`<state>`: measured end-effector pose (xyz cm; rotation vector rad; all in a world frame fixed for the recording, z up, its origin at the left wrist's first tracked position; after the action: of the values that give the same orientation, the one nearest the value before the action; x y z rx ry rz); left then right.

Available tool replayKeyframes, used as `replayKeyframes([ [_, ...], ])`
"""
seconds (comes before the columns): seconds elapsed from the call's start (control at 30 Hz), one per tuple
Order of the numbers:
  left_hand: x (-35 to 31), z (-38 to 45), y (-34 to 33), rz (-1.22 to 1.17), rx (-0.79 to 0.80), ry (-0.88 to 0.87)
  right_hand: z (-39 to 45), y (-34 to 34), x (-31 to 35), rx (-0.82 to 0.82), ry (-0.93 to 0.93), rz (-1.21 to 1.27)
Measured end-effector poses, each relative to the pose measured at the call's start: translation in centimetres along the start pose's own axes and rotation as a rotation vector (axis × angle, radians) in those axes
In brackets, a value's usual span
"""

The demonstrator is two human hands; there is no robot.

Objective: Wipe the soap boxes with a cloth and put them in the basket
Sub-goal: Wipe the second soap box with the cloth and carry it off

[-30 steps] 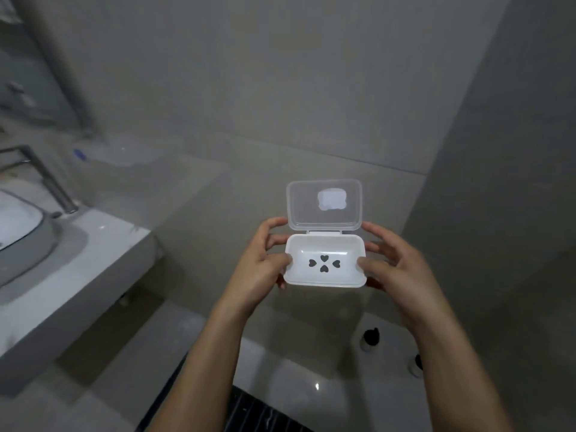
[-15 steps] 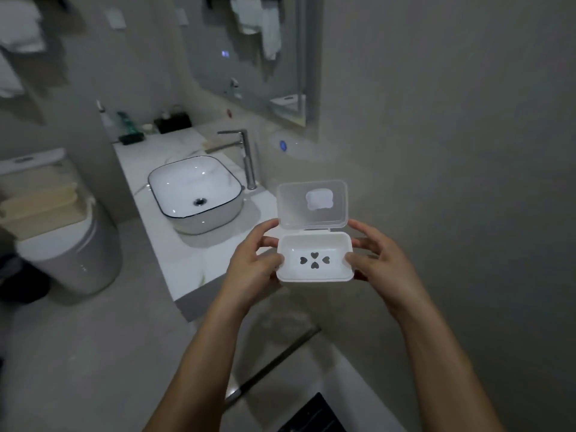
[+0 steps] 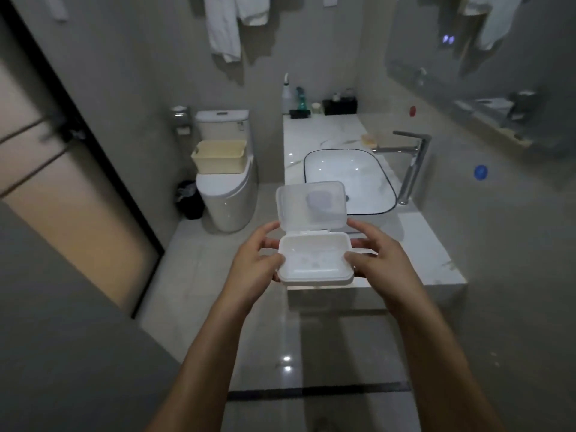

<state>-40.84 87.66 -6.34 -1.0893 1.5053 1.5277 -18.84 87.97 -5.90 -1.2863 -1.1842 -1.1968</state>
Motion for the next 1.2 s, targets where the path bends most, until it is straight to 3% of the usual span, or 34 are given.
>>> replayKeyframes([
  [0.37, 2.4, 7.5, 5.7, -0.041, -0.299, 0.149, 13.8, -8.6, 0.1, 0.376, -0.073, -0.025],
  [0.6, 4.2, 12.4, 8.7, -0.040, -0.384, 0.222, 20.2, -13.7, -0.7, 0.471, -0.103, -0.040],
  [0.83, 6.9, 20.8, 12.6, -0.024, -0.350, 0.203, 27.0, -18.7, -1.8, 0.442, -0.092, -0.045],
  [1.2, 11.2, 41.5, 20.8, -0.007, -0.099, 0.074, 41.5, -28.5, -3.7, 0.173, -0.041, -0.087],
])
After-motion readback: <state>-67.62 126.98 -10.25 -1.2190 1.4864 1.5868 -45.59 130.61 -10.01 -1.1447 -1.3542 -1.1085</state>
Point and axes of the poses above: each hand's wrist, its own z-axis towards the middle knuckle, its own y-axis out of the back of the hand, x = y × z, the point moved 2 cm from there along z, towards the middle knuckle, and after that the axes turned 13 degrees about z, right-handed, at the moved point
